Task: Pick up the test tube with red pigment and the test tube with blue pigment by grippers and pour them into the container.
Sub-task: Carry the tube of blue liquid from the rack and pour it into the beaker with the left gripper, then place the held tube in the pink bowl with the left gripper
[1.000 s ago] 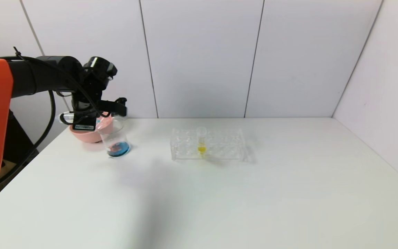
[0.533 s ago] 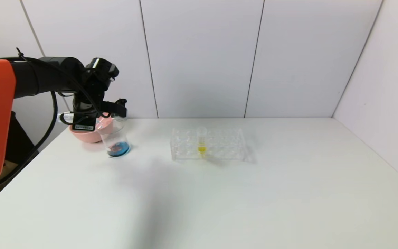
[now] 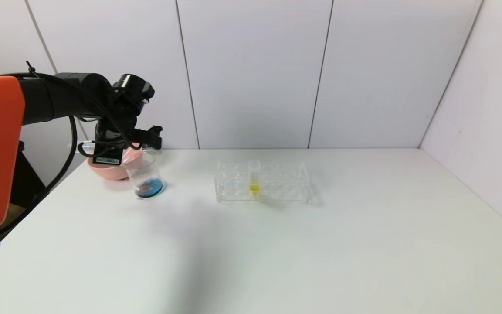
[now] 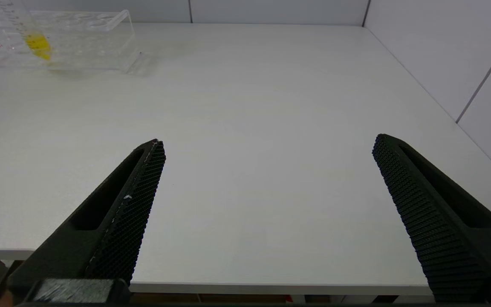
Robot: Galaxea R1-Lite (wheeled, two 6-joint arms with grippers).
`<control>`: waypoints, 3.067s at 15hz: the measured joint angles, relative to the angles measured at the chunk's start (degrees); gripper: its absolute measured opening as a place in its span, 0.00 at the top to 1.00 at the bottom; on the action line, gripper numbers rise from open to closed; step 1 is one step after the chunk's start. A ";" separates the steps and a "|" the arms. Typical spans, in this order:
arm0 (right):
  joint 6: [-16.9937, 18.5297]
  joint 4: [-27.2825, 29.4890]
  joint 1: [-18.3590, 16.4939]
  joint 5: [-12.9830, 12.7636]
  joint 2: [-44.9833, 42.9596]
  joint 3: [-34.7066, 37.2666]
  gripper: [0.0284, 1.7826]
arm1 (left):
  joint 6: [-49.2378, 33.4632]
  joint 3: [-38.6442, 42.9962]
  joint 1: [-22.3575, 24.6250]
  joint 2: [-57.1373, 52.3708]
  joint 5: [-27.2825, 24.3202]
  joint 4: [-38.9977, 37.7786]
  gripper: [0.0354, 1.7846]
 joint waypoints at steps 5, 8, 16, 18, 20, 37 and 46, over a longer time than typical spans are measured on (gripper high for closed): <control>0.00 0.00 0.00 0.00 0.00 0.00 0.00 | -0.88 0.20 0.38 -0.69 -1.56 -1.79 0.75; 0.00 0.00 0.00 0.00 0.00 0.00 0.00 | -4.69 0.68 1.05 -2.82 -4.68 -2.96 0.75; 0.00 0.00 0.00 0.00 0.00 0.00 0.00 | -40.96 1.27 2.40 -8.63 -22.19 -7.09 0.75; 0.00 0.00 0.00 0.00 0.00 0.00 0.00 | -51.08 1.67 2.45 -9.87 -24.86 -10.18 0.75; 0.00 0.00 0.00 0.00 0.00 0.00 0.00 | -58.00 2.00 2.56 -10.69 -25.21 -13.30 0.75; 0.00 0.00 0.00 -0.02 0.00 0.00 0.00 | -77.80 21.42 4.77 -11.39 -24.99 -48.31 0.75; 0.00 0.00 0.00 0.00 0.00 0.00 0.00 | -77.12 25.80 12.06 -6.47 -25.66 -55.02 0.75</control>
